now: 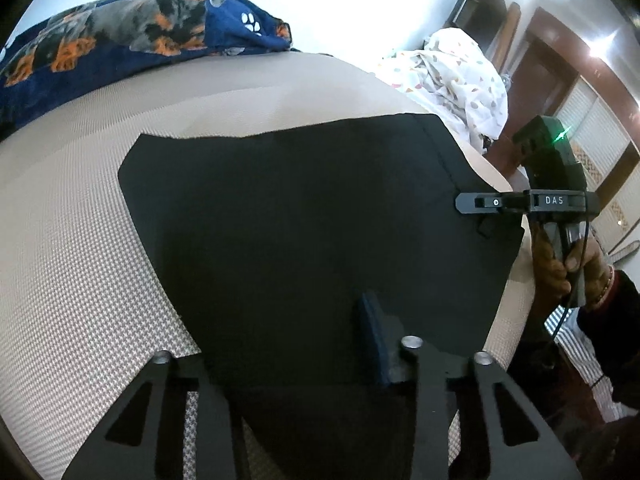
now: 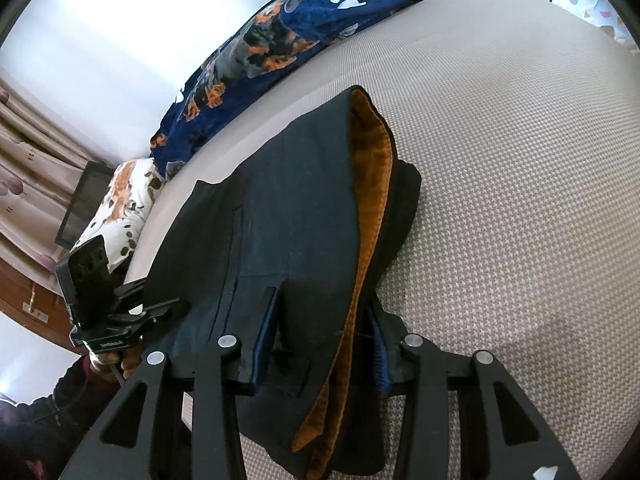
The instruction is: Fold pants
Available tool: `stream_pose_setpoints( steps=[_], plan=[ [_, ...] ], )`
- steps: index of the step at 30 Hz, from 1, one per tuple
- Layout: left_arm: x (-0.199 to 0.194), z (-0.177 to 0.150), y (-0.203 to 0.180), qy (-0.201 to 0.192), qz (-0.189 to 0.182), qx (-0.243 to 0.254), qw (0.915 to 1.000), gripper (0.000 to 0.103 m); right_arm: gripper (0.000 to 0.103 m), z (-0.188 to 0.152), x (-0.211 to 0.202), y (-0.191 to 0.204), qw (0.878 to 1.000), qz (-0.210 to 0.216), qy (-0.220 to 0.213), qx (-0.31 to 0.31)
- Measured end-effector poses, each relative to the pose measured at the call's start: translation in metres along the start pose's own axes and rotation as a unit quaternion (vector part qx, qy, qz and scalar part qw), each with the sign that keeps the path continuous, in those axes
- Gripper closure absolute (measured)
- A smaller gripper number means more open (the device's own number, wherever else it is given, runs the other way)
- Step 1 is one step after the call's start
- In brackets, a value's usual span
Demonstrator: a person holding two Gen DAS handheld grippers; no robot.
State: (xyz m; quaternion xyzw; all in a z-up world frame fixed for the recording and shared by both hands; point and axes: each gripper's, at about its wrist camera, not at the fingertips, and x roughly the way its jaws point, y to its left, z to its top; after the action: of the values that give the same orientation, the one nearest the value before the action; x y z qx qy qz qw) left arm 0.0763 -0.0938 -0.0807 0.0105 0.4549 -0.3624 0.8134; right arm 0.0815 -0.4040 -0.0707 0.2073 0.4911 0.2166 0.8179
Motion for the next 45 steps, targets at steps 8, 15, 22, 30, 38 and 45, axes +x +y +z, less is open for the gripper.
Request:
stream_pose_setpoints(
  steps=[8,15,22,30,38,45],
  plan=[
    [-0.006,-0.002,-0.008,-0.023,0.031,0.019,0.9991,0.078,0.068,-0.003,-0.001,0.002,1.0,0.001,-0.009,0.01],
    [-0.018,-0.008,-0.005,-0.036,0.044,0.014,0.9983,0.08,0.073,-0.003,0.002,0.012,0.999,0.022,-0.011,0.024],
    [-0.039,-0.016,0.007,-0.049,0.067,0.001,0.9966,0.08,0.075,-0.002,0.015,0.031,0.999,0.043,-0.008,0.022],
    [-0.066,-0.034,0.037,-0.065,0.075,-0.035,0.9944,0.081,0.076,-0.001,0.04,0.058,0.998,0.059,0.01,0.014],
    [-0.071,-0.046,0.055,-0.07,0.06,-0.06,0.9939,0.081,0.076,-0.004,0.052,0.089,0.999,-0.004,0.019,-0.049],
    [-0.069,-0.049,0.058,-0.071,0.055,-0.067,0.9937,0.081,0.076,-0.008,0.05,0.105,0.993,-0.059,0.021,-0.098]
  ],
)
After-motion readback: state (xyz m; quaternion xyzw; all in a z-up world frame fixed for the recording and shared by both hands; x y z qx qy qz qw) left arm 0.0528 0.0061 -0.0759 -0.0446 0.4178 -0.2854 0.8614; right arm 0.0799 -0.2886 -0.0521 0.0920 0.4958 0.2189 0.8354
